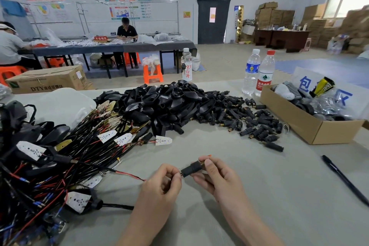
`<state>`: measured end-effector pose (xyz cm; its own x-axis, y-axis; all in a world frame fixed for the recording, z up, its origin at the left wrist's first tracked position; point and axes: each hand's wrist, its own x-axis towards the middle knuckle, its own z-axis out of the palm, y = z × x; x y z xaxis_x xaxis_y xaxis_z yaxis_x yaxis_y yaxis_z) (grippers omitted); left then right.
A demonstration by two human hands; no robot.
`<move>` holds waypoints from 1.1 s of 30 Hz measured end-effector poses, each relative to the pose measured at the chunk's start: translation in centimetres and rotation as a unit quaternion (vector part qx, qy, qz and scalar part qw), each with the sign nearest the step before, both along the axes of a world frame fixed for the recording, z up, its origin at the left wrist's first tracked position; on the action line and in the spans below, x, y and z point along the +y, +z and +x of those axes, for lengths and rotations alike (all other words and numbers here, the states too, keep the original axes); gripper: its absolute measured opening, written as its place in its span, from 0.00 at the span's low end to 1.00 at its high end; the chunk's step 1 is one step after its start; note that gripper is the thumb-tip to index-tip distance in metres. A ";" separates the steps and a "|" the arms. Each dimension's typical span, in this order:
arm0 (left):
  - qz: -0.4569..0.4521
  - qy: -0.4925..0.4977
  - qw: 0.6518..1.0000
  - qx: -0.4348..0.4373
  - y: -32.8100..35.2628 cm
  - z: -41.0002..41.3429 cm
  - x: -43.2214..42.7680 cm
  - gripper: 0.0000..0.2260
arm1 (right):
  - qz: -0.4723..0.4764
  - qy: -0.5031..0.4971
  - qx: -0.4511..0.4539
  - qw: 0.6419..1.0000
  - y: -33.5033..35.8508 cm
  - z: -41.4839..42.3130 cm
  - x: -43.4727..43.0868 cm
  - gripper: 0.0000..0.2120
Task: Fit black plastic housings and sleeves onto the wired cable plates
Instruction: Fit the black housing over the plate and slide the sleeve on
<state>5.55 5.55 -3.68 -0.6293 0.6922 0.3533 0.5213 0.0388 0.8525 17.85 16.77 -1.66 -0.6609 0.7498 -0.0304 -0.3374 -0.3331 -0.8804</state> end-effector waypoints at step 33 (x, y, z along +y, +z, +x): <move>0.016 0.038 0.998 0.038 -0.1 -0.3 0.3 0.09 | -0.036 -0.037 0.008 0.999 -0.7 0.0 0.9 0.16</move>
<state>5.26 5.85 -3.80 -0.6496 0.6313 0.4237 0.5811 0.0529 0.8121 17.89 17.67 -2.39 -0.6054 0.7923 -0.0755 -0.3770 -0.3690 -0.8495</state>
